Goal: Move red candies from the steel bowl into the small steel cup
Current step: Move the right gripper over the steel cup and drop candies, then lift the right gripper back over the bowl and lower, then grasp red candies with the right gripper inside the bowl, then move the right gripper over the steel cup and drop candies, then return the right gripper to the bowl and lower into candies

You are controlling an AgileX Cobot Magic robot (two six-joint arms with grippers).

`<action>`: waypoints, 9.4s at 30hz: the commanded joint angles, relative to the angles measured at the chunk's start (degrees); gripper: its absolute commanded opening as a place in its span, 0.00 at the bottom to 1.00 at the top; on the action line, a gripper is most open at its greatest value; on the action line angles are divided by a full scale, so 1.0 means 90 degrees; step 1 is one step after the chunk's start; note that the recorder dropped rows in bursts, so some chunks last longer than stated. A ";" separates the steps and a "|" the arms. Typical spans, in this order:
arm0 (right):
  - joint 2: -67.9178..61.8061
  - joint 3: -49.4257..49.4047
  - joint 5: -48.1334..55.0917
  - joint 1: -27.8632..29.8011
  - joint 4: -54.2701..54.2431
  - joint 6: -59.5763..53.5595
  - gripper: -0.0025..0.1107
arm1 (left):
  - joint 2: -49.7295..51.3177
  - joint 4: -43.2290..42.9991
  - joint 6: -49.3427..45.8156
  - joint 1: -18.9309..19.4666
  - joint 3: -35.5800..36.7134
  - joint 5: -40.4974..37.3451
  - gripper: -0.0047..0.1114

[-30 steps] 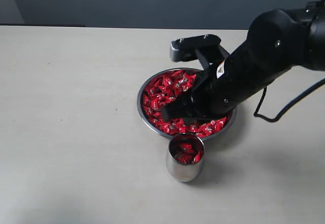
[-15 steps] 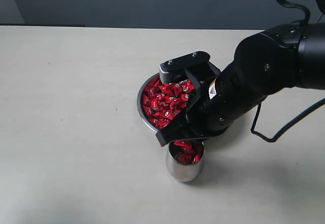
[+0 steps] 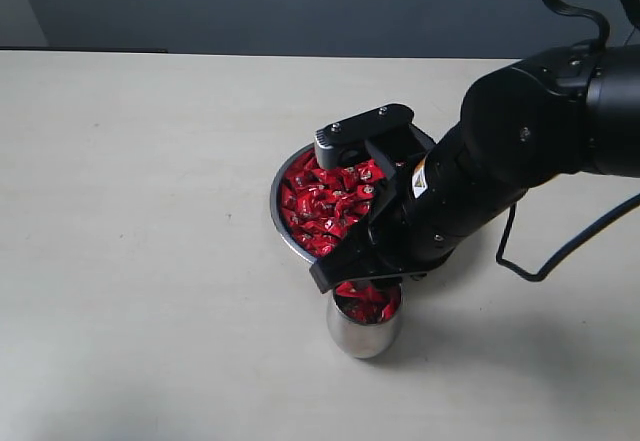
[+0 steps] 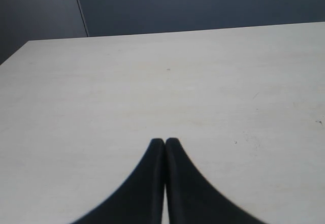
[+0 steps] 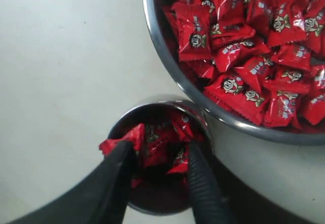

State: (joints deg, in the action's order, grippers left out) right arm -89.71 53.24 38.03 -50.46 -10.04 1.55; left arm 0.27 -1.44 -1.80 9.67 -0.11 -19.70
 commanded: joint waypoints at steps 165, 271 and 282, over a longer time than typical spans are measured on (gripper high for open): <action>0.0898 -0.0990 -0.0898 0.0002 -0.0107 0.0067 0.02 | -0.0030 -0.0012 0.0013 0.0011 0.0012 0.0061 0.04; -0.3443 0.3031 -0.0142 0.1239 0.0128 0.5074 0.38 | -0.0030 -0.0012 0.0013 0.0011 0.0012 0.0061 0.04; -0.3512 0.3019 -0.0128 0.1239 0.0259 0.4999 0.11 | -0.0030 -0.0012 0.0013 0.0011 0.0012 0.0061 0.04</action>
State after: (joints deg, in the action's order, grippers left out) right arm -121.28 80.23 36.75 -39.62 -8.55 47.51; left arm 0.27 -1.44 -1.80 9.67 -0.11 -19.70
